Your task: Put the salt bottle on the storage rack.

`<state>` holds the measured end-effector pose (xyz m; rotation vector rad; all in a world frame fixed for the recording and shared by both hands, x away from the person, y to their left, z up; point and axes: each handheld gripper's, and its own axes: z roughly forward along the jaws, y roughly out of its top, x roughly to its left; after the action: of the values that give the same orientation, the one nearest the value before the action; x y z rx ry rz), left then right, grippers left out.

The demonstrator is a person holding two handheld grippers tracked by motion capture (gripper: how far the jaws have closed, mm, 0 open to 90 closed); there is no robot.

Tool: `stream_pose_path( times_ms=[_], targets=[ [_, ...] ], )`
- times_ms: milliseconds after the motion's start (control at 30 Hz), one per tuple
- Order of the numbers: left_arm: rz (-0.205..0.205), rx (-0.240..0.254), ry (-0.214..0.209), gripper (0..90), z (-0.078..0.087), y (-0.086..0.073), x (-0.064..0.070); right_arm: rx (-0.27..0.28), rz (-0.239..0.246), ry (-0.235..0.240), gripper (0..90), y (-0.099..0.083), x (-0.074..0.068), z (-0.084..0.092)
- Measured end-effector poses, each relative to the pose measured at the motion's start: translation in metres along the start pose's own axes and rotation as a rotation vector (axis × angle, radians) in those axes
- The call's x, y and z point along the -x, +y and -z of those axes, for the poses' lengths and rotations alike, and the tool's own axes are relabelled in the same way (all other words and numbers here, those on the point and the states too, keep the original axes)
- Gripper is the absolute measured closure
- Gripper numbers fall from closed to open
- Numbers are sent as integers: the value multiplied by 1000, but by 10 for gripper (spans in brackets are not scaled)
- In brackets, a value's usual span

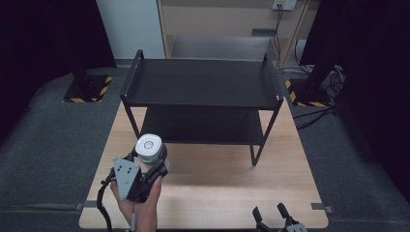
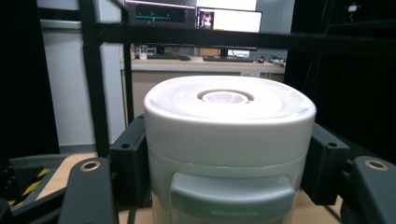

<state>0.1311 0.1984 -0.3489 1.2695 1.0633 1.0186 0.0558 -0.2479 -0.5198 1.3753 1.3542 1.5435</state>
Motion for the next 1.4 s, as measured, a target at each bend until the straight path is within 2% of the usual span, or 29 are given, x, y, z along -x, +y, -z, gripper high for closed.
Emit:
stream_pose_path(
  times_ms=[167,333,467,600,800,900,1100,1400],
  targets=[
    [5,-9,-1,304,-23,9,11,5,-6,6,60,1,3,-3],
    [-10,-24,10,304,-46,14,20,3,-12,14,60,1,8,-7],
    [-21,-28,35,304,-68,13,26,-2,-18,18,60,1,12,-11],
    [-21,-48,57,304,-85,12,26,-3,-27,17,61,1,16,-14],
    [-19,-41,98,304,-106,5,26,-4,-28,15,61,3,21,-19],
    [-20,-49,114,304,-113,4,25,-6,-29,15,61,3,22,-21],
    [-16,-27,137,304,-121,-1,23,-12,-30,12,61,3,23,-26],
    [-11,-23,164,304,-133,-5,21,-15,-30,7,61,3,24,-29]
  ],
)
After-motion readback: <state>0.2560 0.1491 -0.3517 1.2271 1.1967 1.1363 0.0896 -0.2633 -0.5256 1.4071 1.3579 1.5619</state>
